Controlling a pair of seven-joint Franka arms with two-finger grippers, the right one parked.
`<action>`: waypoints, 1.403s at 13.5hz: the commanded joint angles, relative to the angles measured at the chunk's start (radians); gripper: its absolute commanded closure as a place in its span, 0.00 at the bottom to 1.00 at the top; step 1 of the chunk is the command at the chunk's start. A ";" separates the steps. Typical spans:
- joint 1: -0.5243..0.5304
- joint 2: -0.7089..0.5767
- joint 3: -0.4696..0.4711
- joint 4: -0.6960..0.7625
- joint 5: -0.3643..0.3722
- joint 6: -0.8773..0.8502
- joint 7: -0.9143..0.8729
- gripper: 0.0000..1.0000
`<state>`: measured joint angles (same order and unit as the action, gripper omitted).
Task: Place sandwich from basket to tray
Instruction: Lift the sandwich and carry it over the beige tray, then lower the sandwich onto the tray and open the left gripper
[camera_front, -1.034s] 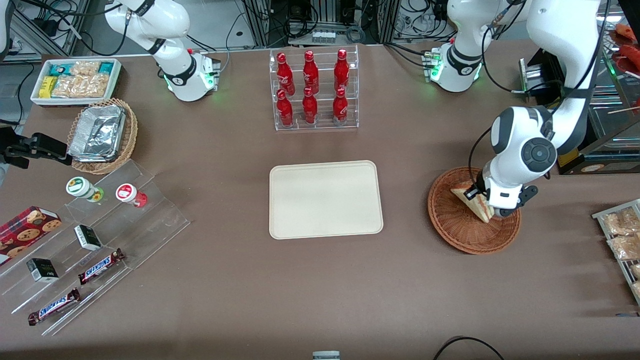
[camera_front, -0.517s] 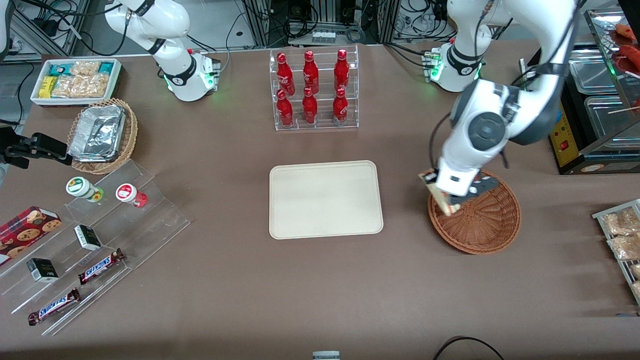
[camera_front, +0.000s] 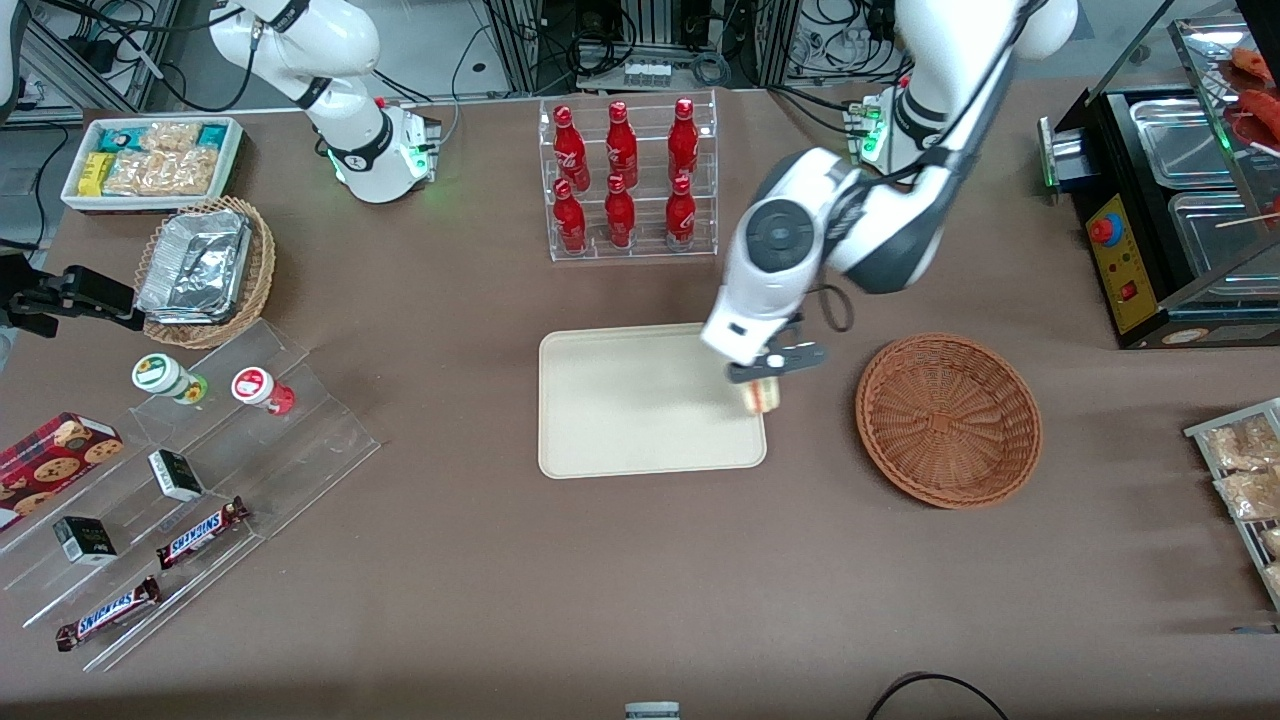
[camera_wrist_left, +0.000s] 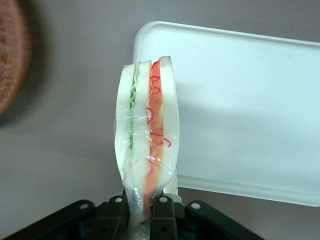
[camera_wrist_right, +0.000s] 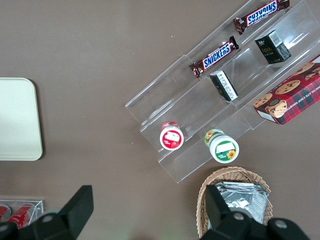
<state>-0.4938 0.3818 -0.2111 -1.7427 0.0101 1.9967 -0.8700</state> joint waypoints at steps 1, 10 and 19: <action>-0.070 0.167 0.013 0.208 -0.009 -0.024 -0.001 1.00; -0.172 0.419 0.016 0.463 0.039 -0.030 0.005 1.00; -0.164 0.431 0.021 0.450 0.051 -0.021 0.103 1.00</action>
<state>-0.6510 0.7990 -0.1961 -1.3177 0.0546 1.9947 -0.7839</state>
